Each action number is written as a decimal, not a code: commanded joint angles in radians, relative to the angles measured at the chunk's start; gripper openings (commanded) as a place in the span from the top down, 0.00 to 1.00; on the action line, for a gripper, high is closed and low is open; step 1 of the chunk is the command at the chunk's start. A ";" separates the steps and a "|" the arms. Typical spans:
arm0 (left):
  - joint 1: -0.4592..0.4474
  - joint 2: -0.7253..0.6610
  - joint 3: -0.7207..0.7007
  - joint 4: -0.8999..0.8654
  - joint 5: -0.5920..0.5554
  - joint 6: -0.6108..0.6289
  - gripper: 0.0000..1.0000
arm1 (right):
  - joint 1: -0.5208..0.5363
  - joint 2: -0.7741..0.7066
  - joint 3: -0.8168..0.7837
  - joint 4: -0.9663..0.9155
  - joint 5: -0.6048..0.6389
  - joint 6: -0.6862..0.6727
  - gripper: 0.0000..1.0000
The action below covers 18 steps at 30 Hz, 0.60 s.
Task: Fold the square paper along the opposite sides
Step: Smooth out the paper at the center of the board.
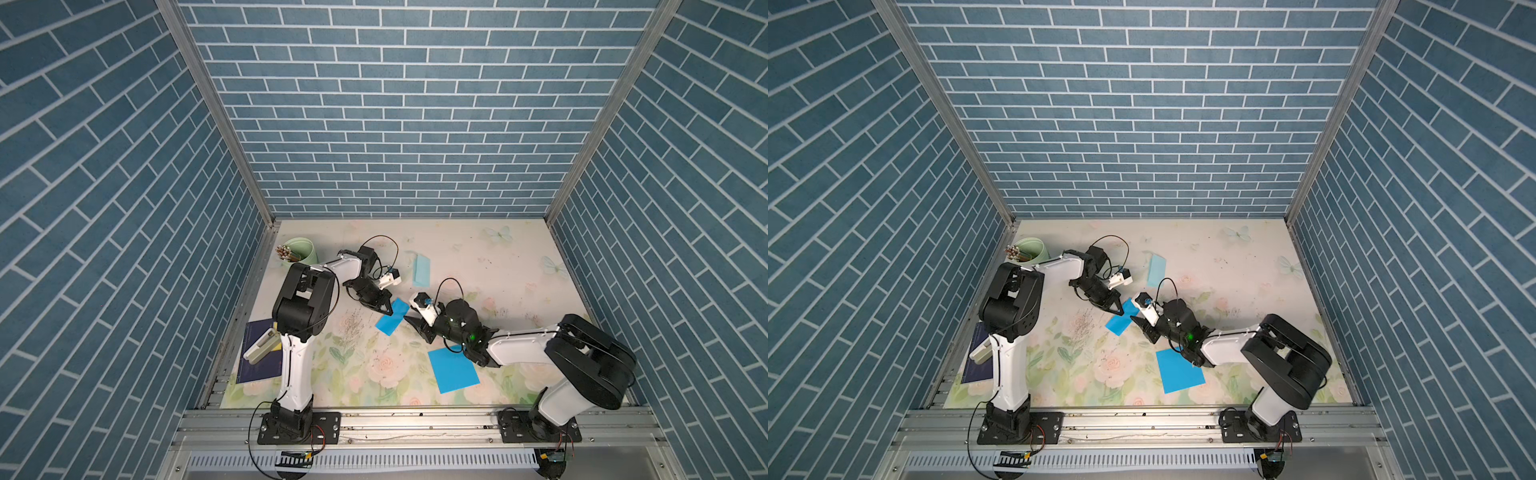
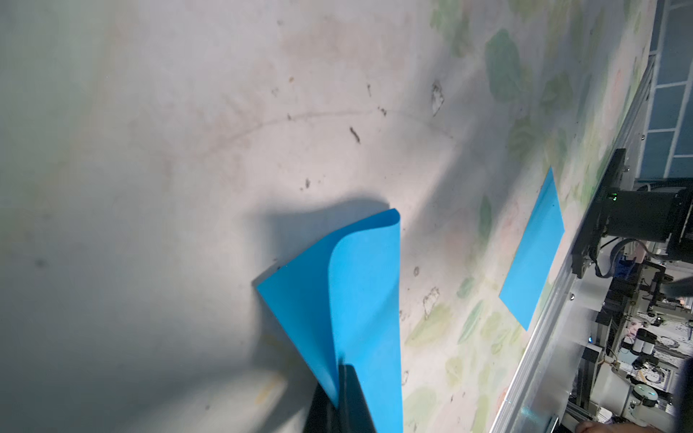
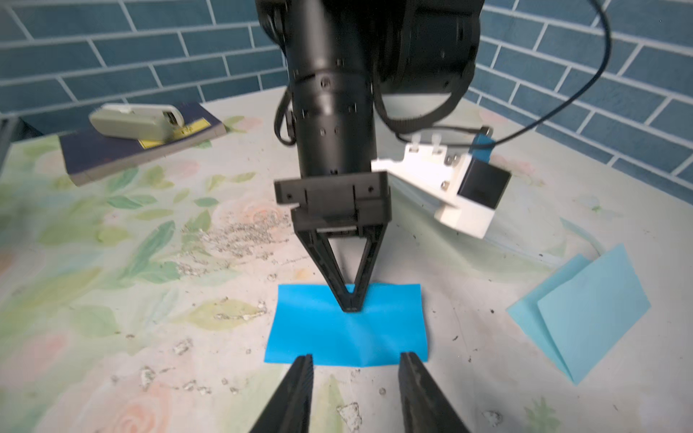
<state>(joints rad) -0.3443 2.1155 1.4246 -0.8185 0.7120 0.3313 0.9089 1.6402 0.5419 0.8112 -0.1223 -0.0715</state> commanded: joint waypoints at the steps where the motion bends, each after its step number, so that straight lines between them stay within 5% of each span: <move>1: 0.013 0.011 -0.008 -0.032 -0.035 0.041 1.00 | 0.015 0.088 0.058 0.059 0.063 -0.102 0.62; 8: 0.014 -0.025 -0.016 -0.019 -0.060 0.037 0.97 | 0.018 0.241 0.173 0.022 0.052 -0.155 0.98; 18: 0.015 -0.020 0.002 -0.019 -0.062 0.026 0.94 | 0.028 0.342 0.216 -0.002 0.009 -0.123 1.00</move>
<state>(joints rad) -0.3340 2.1036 1.4246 -0.8219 0.6731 0.3492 0.9245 1.9553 0.7490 0.8223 -0.1017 -0.1959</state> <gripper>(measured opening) 0.063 0.064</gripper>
